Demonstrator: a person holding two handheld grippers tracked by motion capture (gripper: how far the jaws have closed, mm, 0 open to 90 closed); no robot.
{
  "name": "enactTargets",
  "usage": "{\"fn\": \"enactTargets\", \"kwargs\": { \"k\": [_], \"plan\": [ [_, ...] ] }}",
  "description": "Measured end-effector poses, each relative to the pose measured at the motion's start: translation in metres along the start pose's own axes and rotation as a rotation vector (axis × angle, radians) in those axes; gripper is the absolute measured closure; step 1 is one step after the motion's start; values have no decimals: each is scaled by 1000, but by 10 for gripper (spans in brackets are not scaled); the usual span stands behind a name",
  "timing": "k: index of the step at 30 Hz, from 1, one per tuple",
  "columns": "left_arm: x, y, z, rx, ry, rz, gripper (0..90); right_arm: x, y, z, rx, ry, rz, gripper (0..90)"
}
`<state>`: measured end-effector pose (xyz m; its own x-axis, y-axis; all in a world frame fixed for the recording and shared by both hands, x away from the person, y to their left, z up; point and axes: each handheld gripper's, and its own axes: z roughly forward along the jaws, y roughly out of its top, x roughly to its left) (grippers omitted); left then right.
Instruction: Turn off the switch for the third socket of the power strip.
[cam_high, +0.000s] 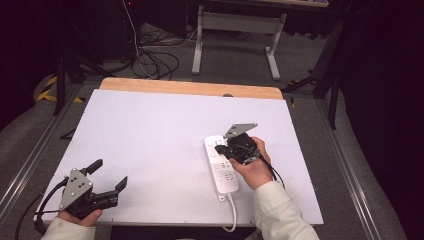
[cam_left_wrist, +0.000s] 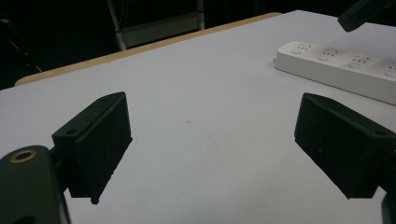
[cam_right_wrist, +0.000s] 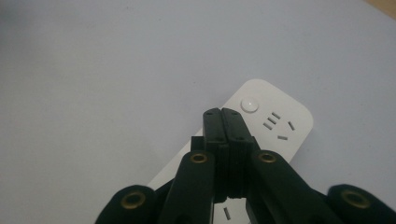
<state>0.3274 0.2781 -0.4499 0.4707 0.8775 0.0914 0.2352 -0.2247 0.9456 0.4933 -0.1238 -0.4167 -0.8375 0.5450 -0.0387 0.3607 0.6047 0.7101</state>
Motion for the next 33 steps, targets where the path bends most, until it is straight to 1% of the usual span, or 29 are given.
{"fn": "enactTargets", "kwargs": {
  "k": [3, 7, 13, 17, 18, 22, 26, 33],
  "plan": [
    [0, 0, 0, -1, 0, 0, 115, -1, 0, 7, 16, 6, 0, 900],
    [0, 0, 0, 0, 1, 1, 115, -2, 0, 18, 35, 0, -3, 900],
    [0, 0, 0, 2, 1, 0, 116, -2, -1, 27, 61, -3, -9, 900],
    [1, 0, 0, 5, 0, 2, 116, -2, -1, 32, 72, -7, -9, 900],
    [1, 0, 0, 6, 0, 1, 116, -1, -1, 33, 73, -2, -11, 900],
    [1, 0, 0, 6, 0, 1, 116, -1, -1, 36, 80, -10, -16, 900],
    [1, 0, 0, 6, 0, 1, 116, 1, -2, 38, 94, -17, -32, 900],
    [0, 0, 0, 6, -1, -1, 116, 2, -2, 39, 99, -29, -40, 900]
  ]
}}
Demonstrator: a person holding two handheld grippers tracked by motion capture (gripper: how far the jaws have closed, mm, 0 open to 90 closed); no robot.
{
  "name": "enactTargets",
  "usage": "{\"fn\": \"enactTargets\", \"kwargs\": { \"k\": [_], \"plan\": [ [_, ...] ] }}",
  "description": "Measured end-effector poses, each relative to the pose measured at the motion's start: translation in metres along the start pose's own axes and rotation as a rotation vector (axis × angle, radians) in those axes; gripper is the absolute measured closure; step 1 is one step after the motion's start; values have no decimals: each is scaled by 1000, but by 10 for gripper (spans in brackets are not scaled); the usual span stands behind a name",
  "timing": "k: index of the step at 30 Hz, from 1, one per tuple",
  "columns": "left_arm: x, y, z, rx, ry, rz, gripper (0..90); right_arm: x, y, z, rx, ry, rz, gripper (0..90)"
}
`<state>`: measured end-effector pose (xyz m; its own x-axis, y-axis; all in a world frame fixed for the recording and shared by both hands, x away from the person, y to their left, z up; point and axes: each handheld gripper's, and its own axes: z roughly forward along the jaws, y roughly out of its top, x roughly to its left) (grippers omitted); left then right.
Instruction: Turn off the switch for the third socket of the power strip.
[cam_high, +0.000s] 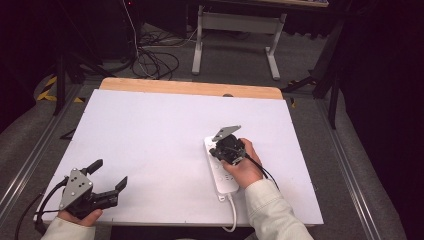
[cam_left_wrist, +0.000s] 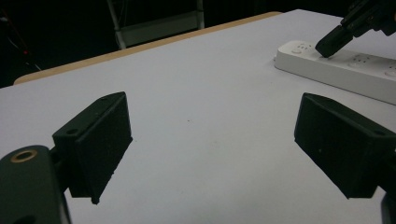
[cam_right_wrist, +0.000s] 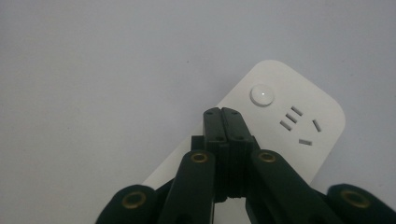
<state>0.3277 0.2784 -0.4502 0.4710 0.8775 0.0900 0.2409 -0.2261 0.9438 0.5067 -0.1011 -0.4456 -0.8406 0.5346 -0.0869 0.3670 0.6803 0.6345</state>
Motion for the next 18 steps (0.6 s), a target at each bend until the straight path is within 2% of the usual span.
{"fn": "enactTargets", "kwargs": {
  "k": [7, 14, 18],
  "plan": [
    [-1, 0, 0, 0, -1, -5, 117, 3, -1, 2, 4, -14, -9, 900],
    [-1, 0, 0, 0, -1, -7, 116, 2, -2, 2, 0, -7, 27, 900],
    [-1, 0, 1, 1, 0, -4, 116, 1, -2, 2, -3, -1, 26, 900]
  ]
}}
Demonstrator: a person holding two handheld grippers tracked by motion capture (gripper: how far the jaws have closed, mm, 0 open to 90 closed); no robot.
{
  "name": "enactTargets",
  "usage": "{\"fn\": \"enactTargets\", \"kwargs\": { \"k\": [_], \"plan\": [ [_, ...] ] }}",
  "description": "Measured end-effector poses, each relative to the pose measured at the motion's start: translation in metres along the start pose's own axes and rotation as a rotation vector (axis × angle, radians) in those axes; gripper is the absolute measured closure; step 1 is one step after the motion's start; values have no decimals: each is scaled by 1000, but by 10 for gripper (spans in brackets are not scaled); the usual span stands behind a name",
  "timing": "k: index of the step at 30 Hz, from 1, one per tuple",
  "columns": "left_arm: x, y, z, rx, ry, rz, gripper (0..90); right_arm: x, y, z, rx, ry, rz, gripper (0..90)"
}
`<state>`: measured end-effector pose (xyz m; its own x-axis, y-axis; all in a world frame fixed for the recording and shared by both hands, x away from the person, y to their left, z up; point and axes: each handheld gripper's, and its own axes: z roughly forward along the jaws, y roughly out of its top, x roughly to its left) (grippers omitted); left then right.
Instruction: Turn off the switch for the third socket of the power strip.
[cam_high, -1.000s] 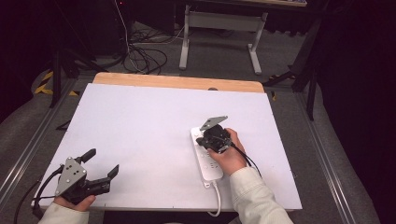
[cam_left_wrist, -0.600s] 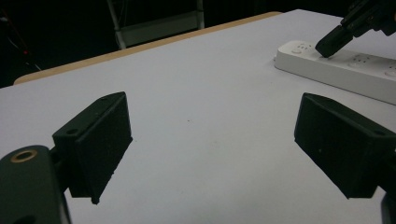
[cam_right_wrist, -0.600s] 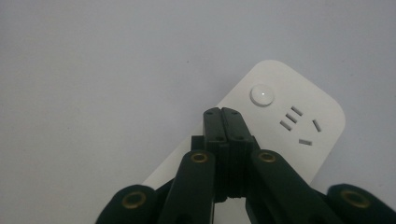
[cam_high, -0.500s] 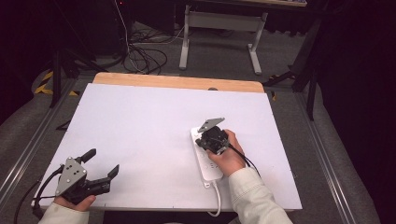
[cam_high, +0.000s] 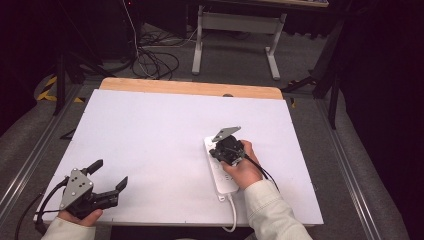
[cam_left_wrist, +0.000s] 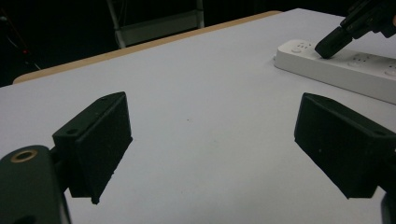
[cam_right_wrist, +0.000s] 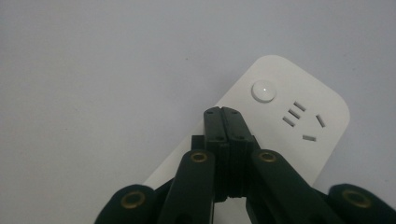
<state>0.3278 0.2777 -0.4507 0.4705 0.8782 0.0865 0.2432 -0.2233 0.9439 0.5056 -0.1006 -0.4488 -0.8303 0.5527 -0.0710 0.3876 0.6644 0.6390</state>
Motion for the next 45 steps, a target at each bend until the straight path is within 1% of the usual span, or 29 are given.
{"fn": "enactTargets", "kwargs": {
  "k": [3, 7, 9, 12, 16, 22, 27, 32, 35, 39, 44, 45],
  "plan": [
    [0, 0, 0, 1, 0, 0, 116, 0, 0, 0, 1, -3, 5, 900],
    [0, 0, 0, 0, 0, -1, 116, 2, 1, 0, 7, -15, -7, 900],
    [-1, 0, 0, 0, 0, -1, 117, 3, 1, 0, 8, -20, -5, 900],
    [0, 0, 0, 1, 1, 1, 116, 2, 1, 0, 7, -13, 4, 900],
    [-1, 0, 0, -1, 1, -1, 117, 2, 0, 0, 6, -15, 9, 900],
    [-1, 0, 0, 0, 2, 1, 116, 3, 1, 0, 7, -23, 4, 900],
    [-1, 0, 0, 1, 4, 1, 116, 3, 0, 0, 4, -20, 18, 900],
    [-1, 0, 0, 1, 4, 0, 116, 3, 0, 1, 7, -18, 17, 900],
    [-1, 0, 0, 3, 3, 3, 116, 2, 0, 1, 7, -17, 25, 900],
    [-1, 0, 0, 1, 4, 2, 117, 3, 0, 1, 8, -24, 22, 900],
    [0, 0, 0, 1, 4, -1, 117, 3, 0, 1, 3, -23, 35, 900],
    [0, 0, 0, 1, 4, -5, 116, 4, 0, -1, -28, -32, 31, 900]
  ]
}}
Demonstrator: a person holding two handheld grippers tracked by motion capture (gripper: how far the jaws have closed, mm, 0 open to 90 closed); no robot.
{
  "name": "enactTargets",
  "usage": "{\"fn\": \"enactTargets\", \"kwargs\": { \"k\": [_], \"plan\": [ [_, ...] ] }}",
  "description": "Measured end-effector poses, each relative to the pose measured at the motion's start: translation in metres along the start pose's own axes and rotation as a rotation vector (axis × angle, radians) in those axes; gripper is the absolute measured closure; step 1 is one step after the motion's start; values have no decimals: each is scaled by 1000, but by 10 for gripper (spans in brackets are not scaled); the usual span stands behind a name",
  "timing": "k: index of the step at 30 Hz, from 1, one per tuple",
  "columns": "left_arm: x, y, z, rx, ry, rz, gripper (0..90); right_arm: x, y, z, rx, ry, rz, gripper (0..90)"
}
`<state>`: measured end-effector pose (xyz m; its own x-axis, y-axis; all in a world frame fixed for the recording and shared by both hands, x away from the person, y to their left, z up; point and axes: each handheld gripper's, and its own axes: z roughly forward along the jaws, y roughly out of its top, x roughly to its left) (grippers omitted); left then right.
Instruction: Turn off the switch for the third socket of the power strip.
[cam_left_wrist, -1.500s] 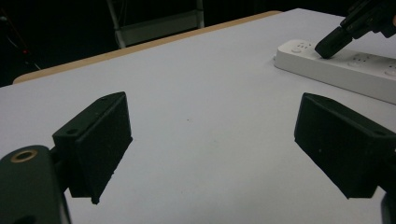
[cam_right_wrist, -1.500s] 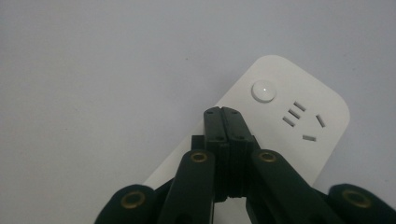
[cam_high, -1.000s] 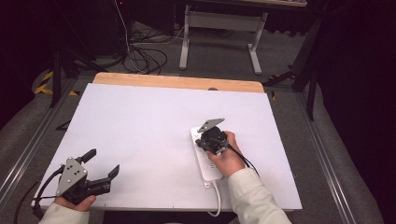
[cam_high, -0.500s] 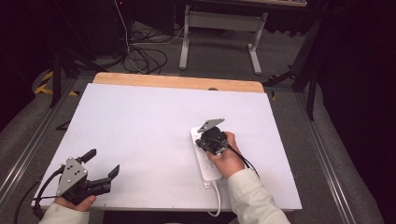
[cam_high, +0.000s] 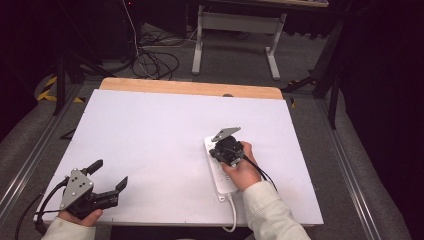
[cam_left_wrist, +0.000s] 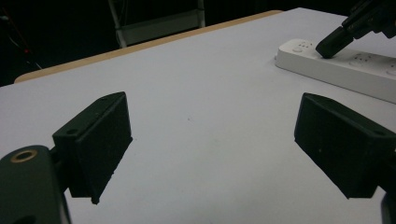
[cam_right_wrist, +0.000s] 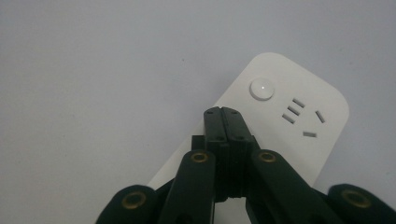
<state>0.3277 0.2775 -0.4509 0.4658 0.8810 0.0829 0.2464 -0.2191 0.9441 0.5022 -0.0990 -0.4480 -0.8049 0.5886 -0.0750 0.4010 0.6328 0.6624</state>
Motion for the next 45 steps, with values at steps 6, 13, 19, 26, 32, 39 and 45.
{"fn": "enactTargets", "kwargs": {
  "k": [6, 13, 19, 26, 32, 39, 45],
  "plan": [
    [1, 0, 0, 1, 0, 5, 116, 2, 0, -7, -45, 14, 0, 900],
    [0, 0, 0, 0, -1, 4, 116, 6, 3, -21, -89, 8, -11, 886],
    [0, 0, 1, 1, -1, 3, 116, 5, 4, -29, -108, -6, -7, 879],
    [1, 0, 1, 3, -3, 7, 117, 6, 5, -38, -127, -19, -6, 835],
    [1, 0, 1, 3, -2, 2, 116, 6, 5, -42, -142, -26, -5, 701],
    [1, 0, 1, 1, -1, 2, 116, 4, 2, -55, -178, -46, 7, 577],
    [1, 0, 1, 4, -1, 6, 116, 5, -3, -70, -206, -44, 14, 490]
  ]
}}
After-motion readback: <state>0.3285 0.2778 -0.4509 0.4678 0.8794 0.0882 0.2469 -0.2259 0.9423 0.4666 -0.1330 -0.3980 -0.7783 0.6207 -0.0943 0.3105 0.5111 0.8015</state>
